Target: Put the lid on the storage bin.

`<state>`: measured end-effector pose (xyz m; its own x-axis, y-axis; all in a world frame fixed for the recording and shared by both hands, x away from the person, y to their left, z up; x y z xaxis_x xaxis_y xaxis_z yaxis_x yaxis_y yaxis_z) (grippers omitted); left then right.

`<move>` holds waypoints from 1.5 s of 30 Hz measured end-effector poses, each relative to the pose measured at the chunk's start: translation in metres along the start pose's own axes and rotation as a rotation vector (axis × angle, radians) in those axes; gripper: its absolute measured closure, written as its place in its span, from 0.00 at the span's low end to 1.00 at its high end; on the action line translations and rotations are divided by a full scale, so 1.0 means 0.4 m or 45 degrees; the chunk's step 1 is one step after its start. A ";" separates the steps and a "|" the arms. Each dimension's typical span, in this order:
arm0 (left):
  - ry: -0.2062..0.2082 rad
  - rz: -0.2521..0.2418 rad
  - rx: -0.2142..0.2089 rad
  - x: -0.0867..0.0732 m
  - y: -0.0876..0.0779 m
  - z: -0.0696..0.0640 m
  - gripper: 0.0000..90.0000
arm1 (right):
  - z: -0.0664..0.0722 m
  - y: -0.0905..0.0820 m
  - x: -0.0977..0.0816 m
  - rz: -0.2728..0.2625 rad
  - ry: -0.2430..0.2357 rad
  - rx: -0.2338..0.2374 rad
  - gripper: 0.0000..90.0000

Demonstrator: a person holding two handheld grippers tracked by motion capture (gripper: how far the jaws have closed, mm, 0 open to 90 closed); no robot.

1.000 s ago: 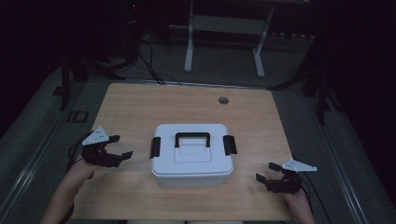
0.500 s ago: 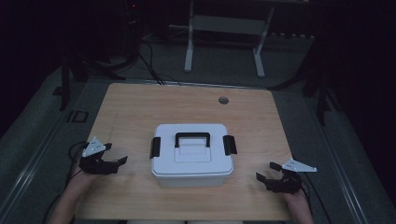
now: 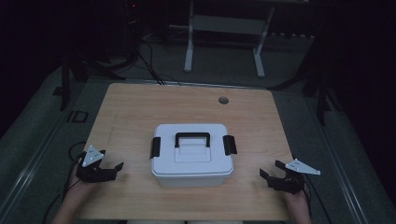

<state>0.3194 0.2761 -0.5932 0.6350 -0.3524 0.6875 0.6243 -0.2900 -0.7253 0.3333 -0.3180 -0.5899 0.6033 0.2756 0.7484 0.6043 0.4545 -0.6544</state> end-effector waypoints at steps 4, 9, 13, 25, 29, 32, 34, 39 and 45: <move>-0.039 0.006 0.053 -0.011 -0.003 0.007 0.13 | -0.014 -0.010 0.003 -0.047 0.075 -0.074 0.16; -0.104 -0.027 0.126 -0.014 -0.001 0.016 0.11 | -0.037 -0.019 -0.001 -0.092 0.173 -0.167 0.16; -0.141 -0.055 0.181 -0.017 -0.003 0.020 0.11 | -0.052 -0.026 -0.003 -0.120 0.222 -0.240 0.16; -0.273 -0.199 0.352 -0.006 -0.033 0.049 0.11 | -0.056 -0.026 -0.003 -0.108 0.213 -0.301 0.15; -0.316 -0.222 0.422 -0.014 -0.041 0.063 0.10 | -0.058 -0.026 -0.003 -0.107 0.219 -0.320 0.15; -0.345 -0.229 0.472 -0.020 -0.048 0.072 0.10 | -0.060 -0.027 -0.003 -0.109 0.220 -0.355 0.15; -0.361 -0.225 0.510 -0.025 -0.050 0.077 0.10 | -0.060 -0.026 -0.003 -0.106 0.220 -0.368 0.15; -0.362 -0.219 0.587 -0.030 -0.054 0.078 0.10 | -0.063 -0.028 -0.003 -0.111 0.233 -0.391 0.15; -0.372 -0.157 0.643 -0.042 -0.048 0.087 0.10 | -0.068 -0.029 -0.004 -0.112 0.265 -0.400 0.15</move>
<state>0.3126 0.3187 -0.5897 0.5983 -0.0629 0.7988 0.7949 0.1714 -0.5820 0.3395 -0.3469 -0.5865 0.6155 0.0546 0.7862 0.7687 0.1784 -0.6142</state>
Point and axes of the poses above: each handheld gripper's, and its own axes: y roughly forward along the jaws, x roughly out of its top, z roughly to its left, the point moved 7 cm from there along y, roughly forward along the jaws, and after that the axes turned 10 degrees about z, right-handed, at the moved point
